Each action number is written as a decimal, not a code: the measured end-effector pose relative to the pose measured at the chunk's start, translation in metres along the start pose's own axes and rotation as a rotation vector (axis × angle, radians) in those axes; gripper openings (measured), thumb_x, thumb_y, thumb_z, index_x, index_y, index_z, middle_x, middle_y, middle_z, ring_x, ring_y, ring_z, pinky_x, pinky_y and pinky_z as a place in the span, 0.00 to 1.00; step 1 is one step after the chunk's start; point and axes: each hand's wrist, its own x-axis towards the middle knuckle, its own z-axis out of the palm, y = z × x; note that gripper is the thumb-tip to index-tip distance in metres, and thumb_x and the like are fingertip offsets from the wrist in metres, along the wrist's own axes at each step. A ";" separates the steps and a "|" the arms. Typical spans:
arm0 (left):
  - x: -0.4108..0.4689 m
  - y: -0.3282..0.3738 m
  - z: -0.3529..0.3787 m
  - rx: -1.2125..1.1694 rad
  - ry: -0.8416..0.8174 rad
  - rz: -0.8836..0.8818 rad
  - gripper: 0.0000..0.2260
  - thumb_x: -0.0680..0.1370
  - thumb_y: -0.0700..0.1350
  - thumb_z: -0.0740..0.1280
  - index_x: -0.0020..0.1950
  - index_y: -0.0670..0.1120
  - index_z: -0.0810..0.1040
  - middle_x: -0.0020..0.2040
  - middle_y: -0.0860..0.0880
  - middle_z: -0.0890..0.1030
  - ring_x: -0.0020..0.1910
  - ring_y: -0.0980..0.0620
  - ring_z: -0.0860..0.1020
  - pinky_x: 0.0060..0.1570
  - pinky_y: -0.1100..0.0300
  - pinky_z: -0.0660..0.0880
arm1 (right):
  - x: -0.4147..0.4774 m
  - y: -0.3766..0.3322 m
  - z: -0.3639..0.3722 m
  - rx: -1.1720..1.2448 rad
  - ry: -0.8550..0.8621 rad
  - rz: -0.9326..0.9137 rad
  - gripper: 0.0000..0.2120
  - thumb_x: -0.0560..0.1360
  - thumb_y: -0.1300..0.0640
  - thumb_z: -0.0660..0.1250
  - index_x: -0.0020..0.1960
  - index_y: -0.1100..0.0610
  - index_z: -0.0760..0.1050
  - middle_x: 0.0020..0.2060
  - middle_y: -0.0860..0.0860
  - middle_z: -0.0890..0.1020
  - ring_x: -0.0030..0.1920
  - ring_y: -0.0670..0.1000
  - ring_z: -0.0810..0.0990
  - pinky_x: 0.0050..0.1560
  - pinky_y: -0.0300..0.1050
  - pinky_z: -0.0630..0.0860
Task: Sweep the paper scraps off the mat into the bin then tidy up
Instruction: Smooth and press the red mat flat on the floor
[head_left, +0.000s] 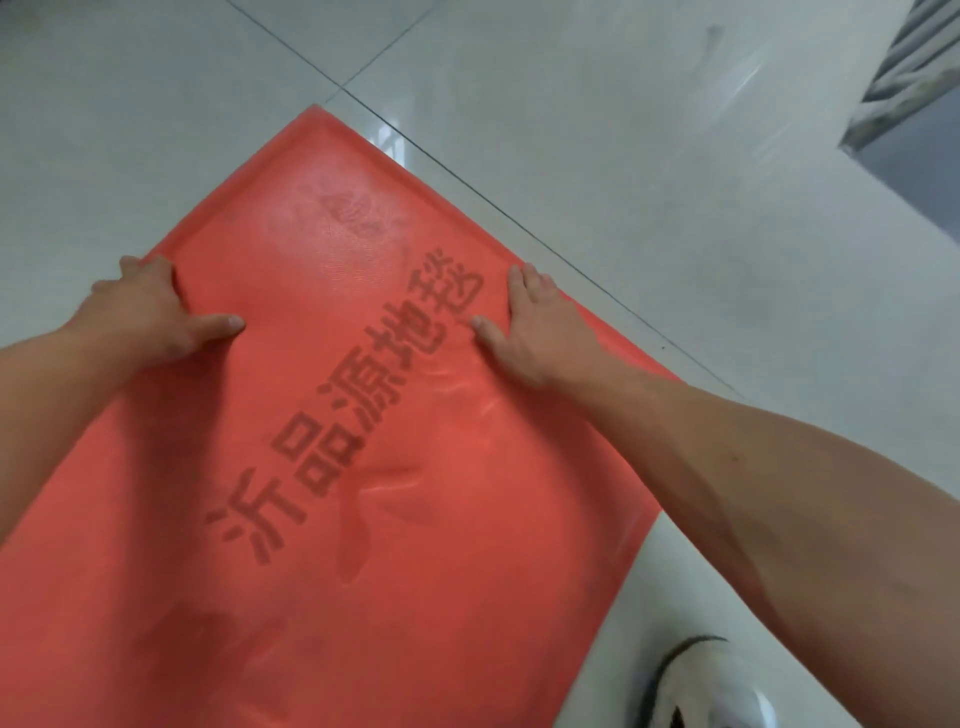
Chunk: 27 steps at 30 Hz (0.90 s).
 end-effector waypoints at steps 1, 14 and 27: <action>0.002 -0.002 0.001 0.004 0.002 0.001 0.38 0.66 0.61 0.75 0.64 0.38 0.68 0.64 0.34 0.68 0.59 0.29 0.71 0.59 0.39 0.71 | -0.004 0.003 0.002 0.008 0.005 0.026 0.42 0.77 0.32 0.49 0.79 0.59 0.44 0.79 0.56 0.48 0.78 0.56 0.47 0.74 0.61 0.52; -0.074 0.021 0.034 -0.011 0.239 0.268 0.40 0.69 0.50 0.77 0.74 0.40 0.63 0.74 0.31 0.58 0.72 0.30 0.57 0.72 0.42 0.53 | -0.033 0.029 0.015 0.082 -0.044 0.070 0.45 0.75 0.33 0.56 0.79 0.55 0.37 0.78 0.56 0.39 0.77 0.56 0.39 0.73 0.63 0.45; -0.158 0.098 0.087 0.053 -0.289 0.130 0.52 0.64 0.64 0.75 0.75 0.66 0.40 0.77 0.54 0.31 0.76 0.40 0.37 0.66 0.31 0.59 | -0.033 0.033 0.007 0.084 -0.068 0.032 0.47 0.75 0.36 0.62 0.79 0.55 0.38 0.78 0.55 0.40 0.77 0.57 0.39 0.74 0.62 0.46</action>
